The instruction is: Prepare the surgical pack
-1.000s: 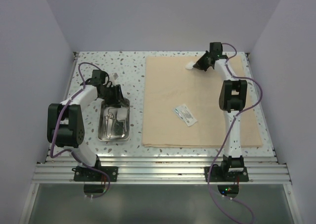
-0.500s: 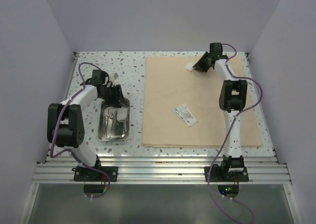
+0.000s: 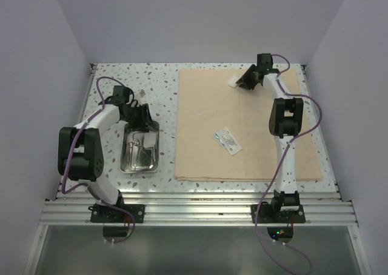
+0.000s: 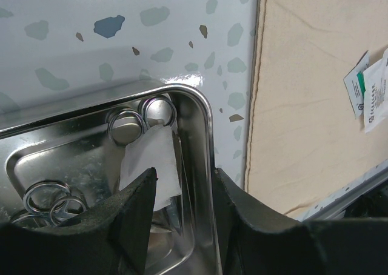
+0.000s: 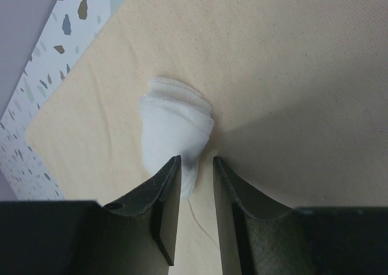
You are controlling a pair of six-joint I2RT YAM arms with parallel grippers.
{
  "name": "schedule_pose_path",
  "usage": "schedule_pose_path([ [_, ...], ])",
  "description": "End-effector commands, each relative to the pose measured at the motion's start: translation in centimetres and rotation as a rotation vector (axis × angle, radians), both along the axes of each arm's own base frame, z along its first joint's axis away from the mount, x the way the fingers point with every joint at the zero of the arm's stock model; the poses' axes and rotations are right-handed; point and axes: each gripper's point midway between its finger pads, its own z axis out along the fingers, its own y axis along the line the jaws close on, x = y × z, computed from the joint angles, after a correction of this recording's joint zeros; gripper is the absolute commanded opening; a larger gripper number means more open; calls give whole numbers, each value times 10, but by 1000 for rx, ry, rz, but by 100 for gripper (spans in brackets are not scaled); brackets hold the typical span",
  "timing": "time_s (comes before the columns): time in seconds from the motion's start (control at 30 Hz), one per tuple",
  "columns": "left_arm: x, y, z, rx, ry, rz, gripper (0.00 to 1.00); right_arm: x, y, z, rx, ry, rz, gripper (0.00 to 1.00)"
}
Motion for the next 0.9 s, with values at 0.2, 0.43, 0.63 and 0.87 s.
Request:
schedule_pose_path([
  [0.2, 6, 1, 6, -16, -28, -5, 46, 15, 17, -8, 42, -54, -2, 33],
  [0.43, 5, 1, 5, -17, -26, 0, 46, 18, 22, -16, 68, -44, -21, 32],
  [0.63, 5, 1, 5, -18, -23, 6, 46, 22, 24, -10, 75, -63, -17, 24],
  [0.87, 9, -6, 14, -64, -57, 9, 47, 29, 26, 31, 79, -134, 10, 0],
])
